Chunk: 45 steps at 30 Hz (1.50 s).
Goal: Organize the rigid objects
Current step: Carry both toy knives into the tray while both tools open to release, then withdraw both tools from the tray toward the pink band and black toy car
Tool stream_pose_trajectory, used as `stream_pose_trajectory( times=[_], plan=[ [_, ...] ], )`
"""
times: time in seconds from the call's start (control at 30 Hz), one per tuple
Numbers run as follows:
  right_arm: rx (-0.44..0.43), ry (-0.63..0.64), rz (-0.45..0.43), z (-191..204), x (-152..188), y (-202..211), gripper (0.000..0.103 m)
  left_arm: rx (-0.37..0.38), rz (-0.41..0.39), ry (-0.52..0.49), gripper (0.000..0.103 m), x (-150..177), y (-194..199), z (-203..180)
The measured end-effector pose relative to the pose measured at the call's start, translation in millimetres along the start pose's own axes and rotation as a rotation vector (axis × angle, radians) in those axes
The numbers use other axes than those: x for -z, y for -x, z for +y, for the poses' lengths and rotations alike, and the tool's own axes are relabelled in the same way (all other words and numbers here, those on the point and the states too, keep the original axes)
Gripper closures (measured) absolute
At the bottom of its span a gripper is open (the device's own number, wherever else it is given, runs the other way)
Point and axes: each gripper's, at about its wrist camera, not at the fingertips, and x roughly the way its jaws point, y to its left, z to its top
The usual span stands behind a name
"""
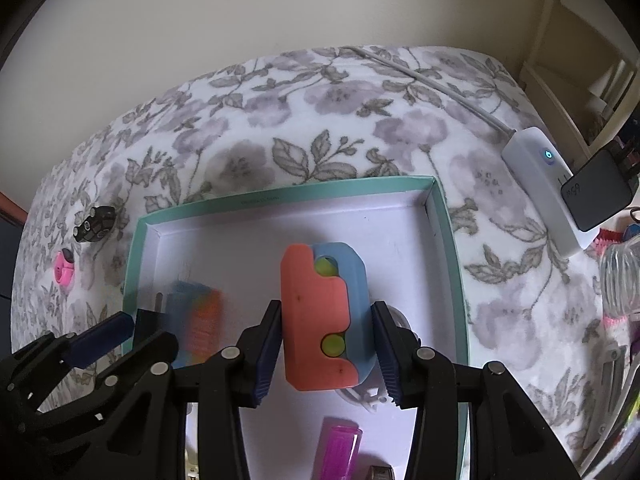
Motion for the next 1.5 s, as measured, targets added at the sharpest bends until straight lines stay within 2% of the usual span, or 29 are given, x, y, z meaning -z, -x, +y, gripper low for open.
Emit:
stream_pose_trajectory(
  times=[0.2,0.27,0.37,0.43,0.57,0.8,1.07,1.1,1.17,1.2,1.33,1.4,1.5],
  plan=[
    [0.009,0.010,-0.020,3,-2,6,0.055,-0.038,-0.011,0.013,0.056,-3,4,7],
    [0.013,0.012,-0.031,4,-4,10,0.053,-0.056,-0.024,0.021,0.047,-5,7,11],
    [0.019,0.015,-0.048,5,-5,15,0.044,-0.060,-0.043,0.046,0.040,-8,12,19],
    [0.024,0.012,-0.057,4,-6,17,0.044,-0.065,-0.057,0.060,0.036,-10,15,23],
    [0.013,0.005,-0.074,5,-7,21,0.037,-0.091,-0.100,0.080,0.036,-13,23,32],
    [0.005,0.018,-0.088,11,-7,21,0.032,-0.121,-0.134,0.094,0.036,-15,28,38],
    [-0.010,0.010,-0.108,13,-9,23,0.032,-0.150,-0.157,0.102,0.035,-16,28,40],
    [-0.013,0.009,-0.113,13,-9,24,0.030,-0.148,-0.158,0.109,0.032,-16,29,42],
    [-0.016,0.004,-0.122,13,-9,24,0.023,-0.129,-0.157,0.134,0.015,-16,28,47],
    [-0.019,0.001,-0.125,13,-9,24,0.018,-0.121,-0.157,0.148,0.015,-16,27,50],
    [-0.027,0.002,-0.119,13,-8,21,0.013,-0.119,-0.141,0.178,0.015,-16,23,58],
    [-0.025,0.000,-0.117,14,-8,19,0.006,-0.118,-0.132,0.198,0.015,-16,21,63],
    [-0.026,0.000,-0.117,15,-8,18,0.001,-0.121,-0.120,0.223,0.015,-16,19,68]
  ],
)
